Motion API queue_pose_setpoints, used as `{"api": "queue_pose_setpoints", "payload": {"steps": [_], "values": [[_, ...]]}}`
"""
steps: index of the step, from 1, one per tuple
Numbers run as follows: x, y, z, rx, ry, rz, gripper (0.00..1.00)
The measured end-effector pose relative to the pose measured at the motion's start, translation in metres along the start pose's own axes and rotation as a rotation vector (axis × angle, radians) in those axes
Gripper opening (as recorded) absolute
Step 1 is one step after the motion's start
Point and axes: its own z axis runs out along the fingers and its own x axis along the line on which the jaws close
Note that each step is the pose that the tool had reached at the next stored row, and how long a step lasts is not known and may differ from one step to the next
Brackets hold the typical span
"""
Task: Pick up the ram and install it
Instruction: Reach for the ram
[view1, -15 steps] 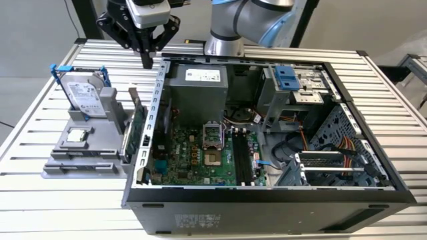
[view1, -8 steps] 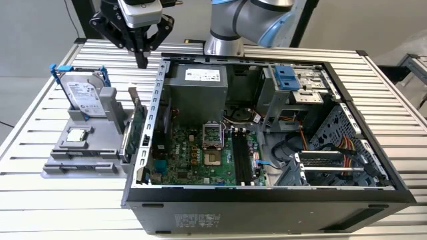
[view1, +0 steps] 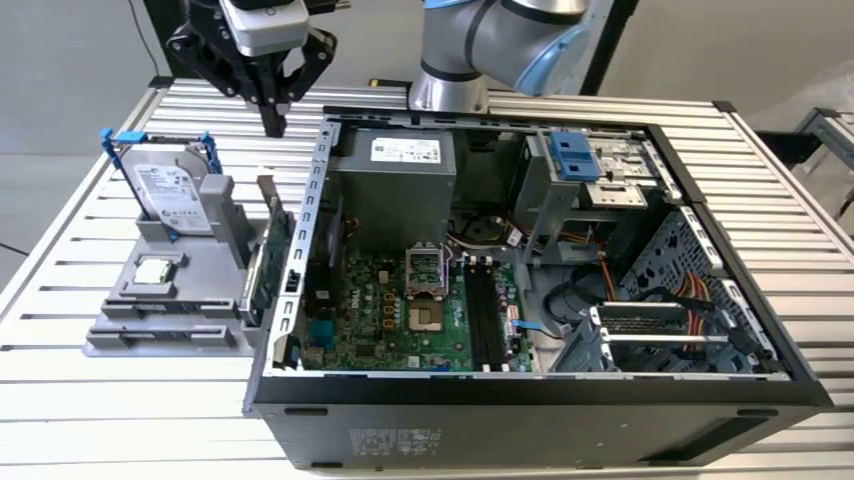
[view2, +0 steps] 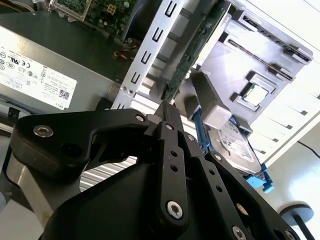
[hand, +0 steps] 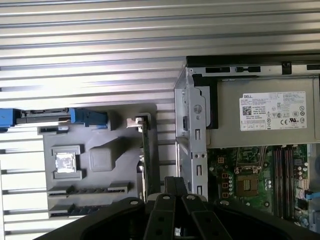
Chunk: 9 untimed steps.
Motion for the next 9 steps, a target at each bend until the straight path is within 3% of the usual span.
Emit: {"api": "queue_pose_setpoints", "payload": {"steps": [9], "values": [[0.0100,-0.0007,-0.0002,0.0000,0.0000,0.000,0.00]]}}
